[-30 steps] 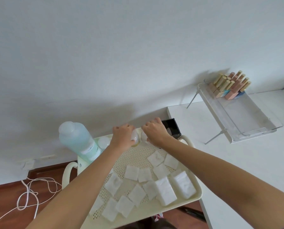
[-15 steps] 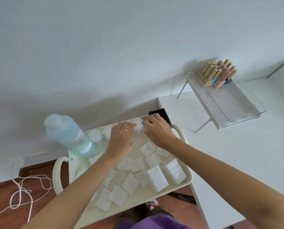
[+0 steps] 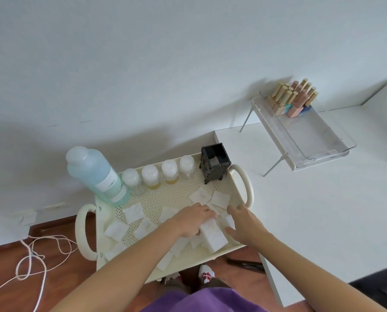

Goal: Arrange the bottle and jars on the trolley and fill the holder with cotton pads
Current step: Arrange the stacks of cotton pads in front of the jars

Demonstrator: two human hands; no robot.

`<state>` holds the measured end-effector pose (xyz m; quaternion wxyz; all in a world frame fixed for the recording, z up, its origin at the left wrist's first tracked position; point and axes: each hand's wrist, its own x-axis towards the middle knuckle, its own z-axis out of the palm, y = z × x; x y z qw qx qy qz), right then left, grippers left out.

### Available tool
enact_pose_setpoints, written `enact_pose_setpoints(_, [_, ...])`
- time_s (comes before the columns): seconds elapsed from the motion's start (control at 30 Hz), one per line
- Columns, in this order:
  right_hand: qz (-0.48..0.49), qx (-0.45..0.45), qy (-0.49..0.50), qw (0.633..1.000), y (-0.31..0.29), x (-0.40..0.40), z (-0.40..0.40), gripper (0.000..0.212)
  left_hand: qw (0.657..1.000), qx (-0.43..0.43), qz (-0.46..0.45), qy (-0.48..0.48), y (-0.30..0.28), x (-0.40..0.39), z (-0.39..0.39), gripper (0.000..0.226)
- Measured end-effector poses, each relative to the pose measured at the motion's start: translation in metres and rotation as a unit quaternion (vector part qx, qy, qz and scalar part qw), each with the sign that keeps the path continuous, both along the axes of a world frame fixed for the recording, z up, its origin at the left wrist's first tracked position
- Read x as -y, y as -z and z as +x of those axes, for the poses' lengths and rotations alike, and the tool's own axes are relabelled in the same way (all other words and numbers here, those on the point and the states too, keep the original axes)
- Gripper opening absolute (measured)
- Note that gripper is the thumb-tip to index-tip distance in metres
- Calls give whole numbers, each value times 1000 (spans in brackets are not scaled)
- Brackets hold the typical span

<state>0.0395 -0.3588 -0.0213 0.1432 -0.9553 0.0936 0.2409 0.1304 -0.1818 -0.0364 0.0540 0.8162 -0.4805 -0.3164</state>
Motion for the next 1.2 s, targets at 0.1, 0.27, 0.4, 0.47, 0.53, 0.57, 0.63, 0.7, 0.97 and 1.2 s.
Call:
enact_pose_setpoints(0.1, [3, 2, 28, 1000, -7, -4, 4, 39, 999, -34, -24, -26, -14, -5, -1, 67])
enact_pose_setpoints(0.27, [51, 44, 82, 994, -35, -3, 19, 55, 975, -107, -103, -165, -38, -47, -3, 65])
enact_pose_setpoints(0.4, [109, 77, 69, 989, -55, -18, 45, 69, 927, -84, -193, -310, -48, -87, 0, 57])
enact_pose_setpoints(0.47, [122, 99, 49, 986, -56, -31, 59, 69, 902, -37, -227, -364, -48, -103, 3, 61])
enact_pose_setpoints(0.53, [123, 120, 19, 985, -52, -44, 72, 70, 884, 23, -243, -398, -45, -114, 6, 64])
enact_pose_setpoints(0.57, [122, 130, 3, 984, -48, -51, 77, 70, 879, 55, -242, -407, -42, -118, 8, 65])
enact_pose_setpoints(0.63, [115, 144, -30, 982, -39, -64, 86, 70, 871, 115, -234, -416, -36, -121, 10, 62])
enact_pose_setpoints(0.7, [96, 159, -71, 980, -28, -75, 94, 68, 870, 162, -214, -414, -30, -121, 11, 58])
enact_pose_setpoints(0.97, [55, 203, -171, 963, 9, -97, 107, 64, 879, 222, -155, -393, -10, -112, 15, 58])
enact_pose_setpoints(1.2, [82, 203, -163, 962, 15, -104, 111, 52, 881, 195, -141, -407, 0, -104, 19, 55])
